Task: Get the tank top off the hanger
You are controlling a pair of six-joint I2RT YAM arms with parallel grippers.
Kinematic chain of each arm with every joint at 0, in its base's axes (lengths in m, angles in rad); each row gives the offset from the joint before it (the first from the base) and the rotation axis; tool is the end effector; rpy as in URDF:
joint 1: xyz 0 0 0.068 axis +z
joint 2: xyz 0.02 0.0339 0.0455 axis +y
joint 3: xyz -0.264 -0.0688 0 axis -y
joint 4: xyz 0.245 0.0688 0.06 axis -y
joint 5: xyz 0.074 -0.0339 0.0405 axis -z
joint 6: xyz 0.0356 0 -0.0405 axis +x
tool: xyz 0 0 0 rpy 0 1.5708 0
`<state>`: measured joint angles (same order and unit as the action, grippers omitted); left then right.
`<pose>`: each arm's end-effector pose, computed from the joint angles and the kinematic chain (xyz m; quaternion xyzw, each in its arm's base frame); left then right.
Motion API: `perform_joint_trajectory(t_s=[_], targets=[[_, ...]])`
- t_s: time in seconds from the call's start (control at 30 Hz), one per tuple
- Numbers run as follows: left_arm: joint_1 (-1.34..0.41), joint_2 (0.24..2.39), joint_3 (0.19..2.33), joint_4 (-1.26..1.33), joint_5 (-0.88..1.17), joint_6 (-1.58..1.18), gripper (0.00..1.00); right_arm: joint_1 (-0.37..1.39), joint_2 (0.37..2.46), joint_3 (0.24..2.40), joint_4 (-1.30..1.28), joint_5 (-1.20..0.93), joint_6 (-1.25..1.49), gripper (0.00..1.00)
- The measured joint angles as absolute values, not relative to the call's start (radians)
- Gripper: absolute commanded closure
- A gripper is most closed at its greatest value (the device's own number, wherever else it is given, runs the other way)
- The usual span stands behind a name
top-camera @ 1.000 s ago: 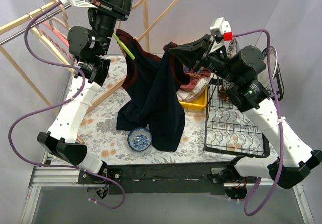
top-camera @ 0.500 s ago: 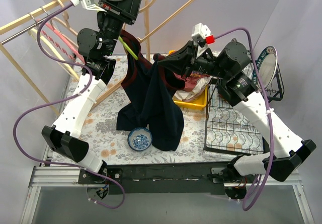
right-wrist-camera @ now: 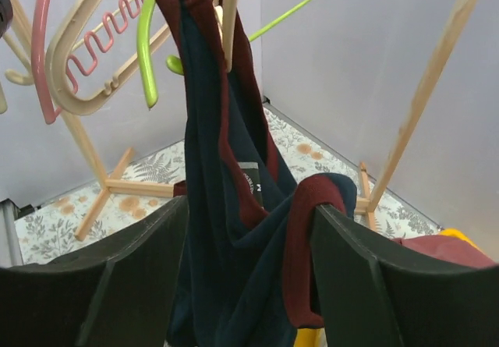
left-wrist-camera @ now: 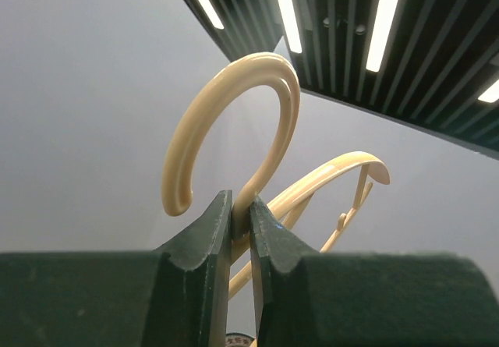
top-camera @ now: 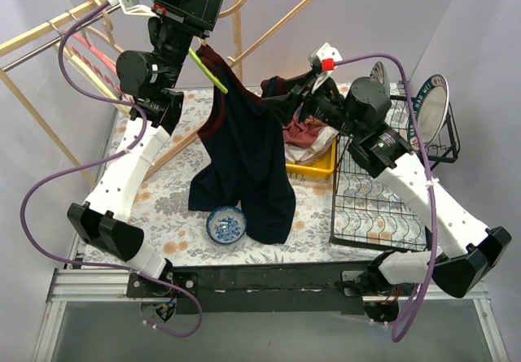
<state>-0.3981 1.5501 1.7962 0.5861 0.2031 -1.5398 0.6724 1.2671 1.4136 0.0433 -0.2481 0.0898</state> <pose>0.2837 -0.1271 0.5758 -0.1145 0.3532 -0.7855 0.4951 0.2146 0.1820 0.4810 -0.2729 0.5780 0.3577 0.6808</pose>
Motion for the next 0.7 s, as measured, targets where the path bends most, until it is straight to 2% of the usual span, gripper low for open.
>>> perform_joint_trajectory(t_s=[0.1,0.37,0.63,0.7], targets=[[-0.394,1.551,1.797,0.624,0.224,-1.596,1.0,0.672,1.298,1.454,0.041,-0.258,0.079,0.21],[-0.394,1.551,1.805,0.656,0.248,-1.651,1.0,0.672,1.375,1.557,0.057,-0.309,0.069,0.12],[-0.394,1.558,1.845,0.659,0.256,-1.686,1.0,0.674,1.461,1.608,0.089,-0.439,0.014,0.1],[-0.394,1.562,1.847,0.665,0.257,-1.698,1.0,0.676,1.482,1.608,0.107,-0.454,-0.001,0.14]])
